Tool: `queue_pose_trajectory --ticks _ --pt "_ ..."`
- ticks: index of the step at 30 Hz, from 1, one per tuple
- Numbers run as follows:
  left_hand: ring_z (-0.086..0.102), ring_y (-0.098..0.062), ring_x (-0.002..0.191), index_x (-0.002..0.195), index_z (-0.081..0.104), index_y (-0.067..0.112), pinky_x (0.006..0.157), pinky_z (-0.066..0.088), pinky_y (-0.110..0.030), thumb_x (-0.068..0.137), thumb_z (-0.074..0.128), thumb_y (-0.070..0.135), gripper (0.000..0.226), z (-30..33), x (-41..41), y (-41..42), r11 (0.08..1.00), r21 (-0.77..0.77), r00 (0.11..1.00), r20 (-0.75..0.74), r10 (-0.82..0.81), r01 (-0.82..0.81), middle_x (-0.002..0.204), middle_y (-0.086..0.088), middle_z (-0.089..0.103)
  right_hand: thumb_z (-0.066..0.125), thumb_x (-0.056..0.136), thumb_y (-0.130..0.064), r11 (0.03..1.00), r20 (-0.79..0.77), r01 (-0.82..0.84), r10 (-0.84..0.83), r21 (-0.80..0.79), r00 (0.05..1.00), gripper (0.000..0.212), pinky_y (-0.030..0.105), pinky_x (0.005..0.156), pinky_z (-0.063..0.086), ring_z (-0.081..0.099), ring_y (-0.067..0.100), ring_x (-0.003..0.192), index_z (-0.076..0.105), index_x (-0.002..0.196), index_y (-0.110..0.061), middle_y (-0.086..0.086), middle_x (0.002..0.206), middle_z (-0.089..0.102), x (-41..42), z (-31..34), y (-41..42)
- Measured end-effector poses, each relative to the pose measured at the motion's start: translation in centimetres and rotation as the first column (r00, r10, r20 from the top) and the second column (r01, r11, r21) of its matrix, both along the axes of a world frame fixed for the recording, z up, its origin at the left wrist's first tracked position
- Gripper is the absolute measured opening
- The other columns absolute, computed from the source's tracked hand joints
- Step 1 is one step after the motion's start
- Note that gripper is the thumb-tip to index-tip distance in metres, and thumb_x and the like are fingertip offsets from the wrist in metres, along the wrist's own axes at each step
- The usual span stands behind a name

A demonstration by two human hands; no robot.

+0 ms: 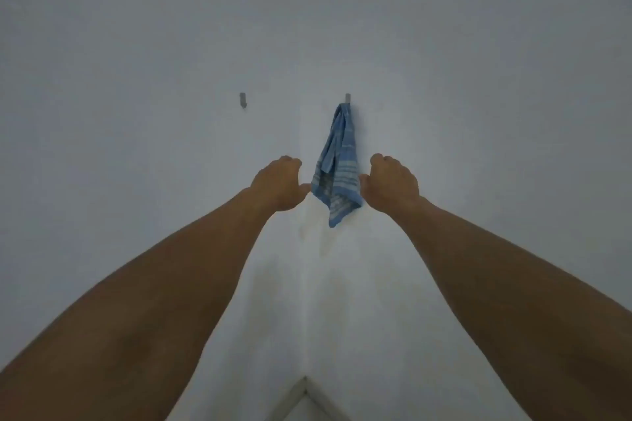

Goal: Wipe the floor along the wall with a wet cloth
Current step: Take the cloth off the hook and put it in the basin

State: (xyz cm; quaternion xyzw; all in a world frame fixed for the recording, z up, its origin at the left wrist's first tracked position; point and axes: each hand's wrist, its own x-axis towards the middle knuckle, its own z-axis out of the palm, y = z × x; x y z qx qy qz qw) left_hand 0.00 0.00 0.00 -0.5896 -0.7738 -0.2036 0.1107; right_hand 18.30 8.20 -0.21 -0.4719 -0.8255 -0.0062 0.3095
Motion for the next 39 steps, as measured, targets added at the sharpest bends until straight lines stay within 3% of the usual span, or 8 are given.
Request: queue_pose_trajectory --ticks 11,15,19,21,24,31,35,39 --pt "0.042 -0.030 0.132 0.143 0.033 0.003 0.104 0.037 -0.035 0.095 0.052 0.013 0.052 2.4 -3.9 18.9 0.999 0.044 0.987 0.159 -0.032 0.025 0.147 -0.016 0.040 0.054 0.094 -0.037 0.990 -0.130 -0.048 0.031 -0.132 0.991 0.031 0.031 0.069 0.044 0.061 0.027 0.089 0.056 0.106 -0.009 0.009 0.101 0.062 -7.4 0.4 16.8" --pt "0.045 -0.031 0.130 0.145 0.029 0.004 0.102 0.041 -0.036 0.091 0.058 0.008 0.062 2.2 -4.6 23.0 0.999 0.033 0.944 0.327 -0.051 0.042 0.145 -0.017 0.042 0.064 0.088 -0.039 0.980 -0.197 -0.090 0.055 -0.175 0.979 0.031 0.029 0.063 0.043 0.055 0.019 0.072 0.061 0.097 -0.010 0.002 0.085 0.059 -9.3 -0.3 19.2" --pt "0.054 -0.031 0.120 0.143 0.032 0.002 0.097 0.046 -0.035 0.086 0.064 0.008 0.066 1.8 -4.8 25.4 0.996 0.072 0.869 0.487 -0.086 0.058 0.134 -0.019 0.053 0.063 0.089 -0.025 0.979 -0.206 -0.094 0.056 -0.179 0.977 0.019 0.030 0.063 0.046 0.064 0.024 0.079 0.063 0.095 -0.007 0.006 0.091 0.067 -10.3 -0.9 20.9" --pt "0.061 -0.031 0.107 0.132 0.049 0.001 0.089 0.051 -0.035 0.081 0.069 0.006 0.055 1.5 -5.0 25.9 0.992 0.119 0.852 0.513 -0.106 0.052 0.119 -0.020 0.063 0.057 0.089 -0.013 0.982 -0.225 -0.111 0.075 -0.153 0.971 0.009 0.029 0.061 0.044 0.065 0.026 0.079 0.062 0.085 -0.006 0.011 0.090 0.068 -10.3 -0.7 21.4" --pt "0.065 -0.027 0.084 0.091 0.069 -0.002 0.079 0.057 -0.040 0.074 0.076 0.008 0.020 2.0 -5.6 25.5 0.981 0.188 0.840 0.525 -0.139 0.044 0.093 -0.018 0.070 0.051 0.089 -0.006 0.988 -0.339 -0.128 0.092 -0.085 0.936 0.015 0.028 0.057 0.039 0.055 0.022 0.068 0.054 0.076 -0.009 0.008 0.077 0.061 -9.7 0.5 21.1" --pt "0.061 -0.025 0.069 0.065 0.059 0.002 0.059 0.060 -0.038 0.064 0.088 0.015 0.032 5.3 -7.2 20.4 0.943 0.332 0.694 0.681 -0.235 -0.006 0.076 -0.016 0.064 0.045 0.086 0.001 0.991 -0.615 -0.116 0.134 0.069 0.777 0.015 0.033 0.058 0.039 0.053 0.025 0.069 0.058 0.092 0.000 0.012 0.078 0.059 -8.7 4.2 18.6" --pt "0.066 -0.029 0.074 0.076 0.054 0.007 0.051 0.059 -0.032 0.076 0.077 0.006 0.023 4.8 -7.9 15.8 0.947 0.320 0.648 0.723 -0.239 -0.007 0.079 -0.011 0.062 0.044 0.084 0.003 0.977 -0.589 -0.214 0.178 0.009 0.788 0.023 0.032 0.062 0.043 0.056 0.025 0.073 0.059 0.100 -0.004 0.009 0.080 0.061 -7.9 3.5 15.0" --pt "0.066 -0.032 0.081 0.125 0.047 0.013 0.049 0.059 -0.037 0.085 0.058 -0.005 0.046 0.5 -8.5 11.7 0.989 0.149 0.654 0.749 -0.104 -0.013 0.104 -0.014 0.057 0.049 0.074 0.004 0.923 -0.545 -0.300 0.128 -0.239 0.829 0.030 0.038 0.073 0.057 0.065 0.028 0.080 0.067 0.095 -0.007 0.011 0.086 0.069 -7.9 -0.3 11.8"
